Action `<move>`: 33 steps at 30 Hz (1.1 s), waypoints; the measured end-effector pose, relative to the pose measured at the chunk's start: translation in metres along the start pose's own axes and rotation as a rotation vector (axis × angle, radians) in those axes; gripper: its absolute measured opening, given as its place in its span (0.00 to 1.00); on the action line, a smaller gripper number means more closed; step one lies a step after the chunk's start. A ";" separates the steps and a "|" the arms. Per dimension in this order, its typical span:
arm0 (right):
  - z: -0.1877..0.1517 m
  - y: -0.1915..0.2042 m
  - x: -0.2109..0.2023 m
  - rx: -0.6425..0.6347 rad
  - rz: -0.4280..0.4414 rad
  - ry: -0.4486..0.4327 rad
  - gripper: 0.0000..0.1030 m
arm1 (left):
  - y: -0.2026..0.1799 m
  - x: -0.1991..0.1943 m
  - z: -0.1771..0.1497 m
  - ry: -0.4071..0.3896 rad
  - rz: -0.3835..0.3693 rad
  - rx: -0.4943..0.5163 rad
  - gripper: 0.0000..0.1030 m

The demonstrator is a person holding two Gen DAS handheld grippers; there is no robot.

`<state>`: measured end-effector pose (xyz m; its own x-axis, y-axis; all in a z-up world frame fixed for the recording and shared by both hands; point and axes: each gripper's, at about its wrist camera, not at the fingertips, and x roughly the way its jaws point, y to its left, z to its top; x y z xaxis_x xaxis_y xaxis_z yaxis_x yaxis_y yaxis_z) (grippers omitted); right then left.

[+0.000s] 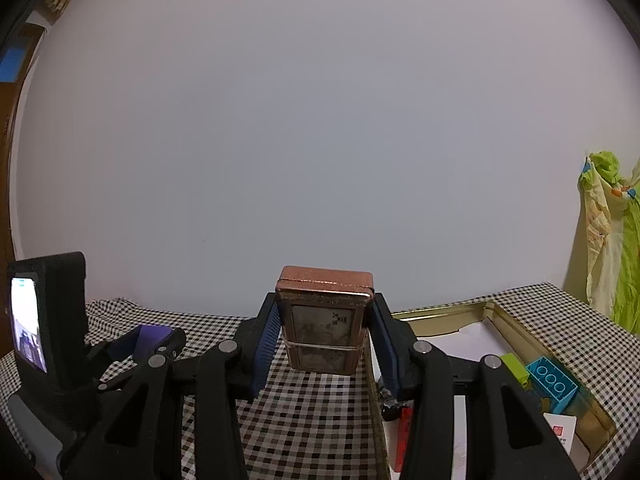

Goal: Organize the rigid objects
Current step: 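Carry the purple cube and copper frame toward the tin tray with both tools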

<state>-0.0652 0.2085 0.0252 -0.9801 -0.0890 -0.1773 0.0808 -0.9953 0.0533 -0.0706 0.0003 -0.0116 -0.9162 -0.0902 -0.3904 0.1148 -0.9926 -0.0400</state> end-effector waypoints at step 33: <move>0.010 -0.057 -0.027 -0.006 -0.091 -0.068 0.45 | -0.055 -0.034 0.001 -0.034 -0.040 -0.041 0.37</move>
<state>-0.0446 0.2678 0.0368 -0.9935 0.0041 -0.1138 -0.0080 -0.9994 0.0337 -0.0465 0.0580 0.0046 -0.9327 -0.0541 -0.3567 0.0930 -0.9913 -0.0930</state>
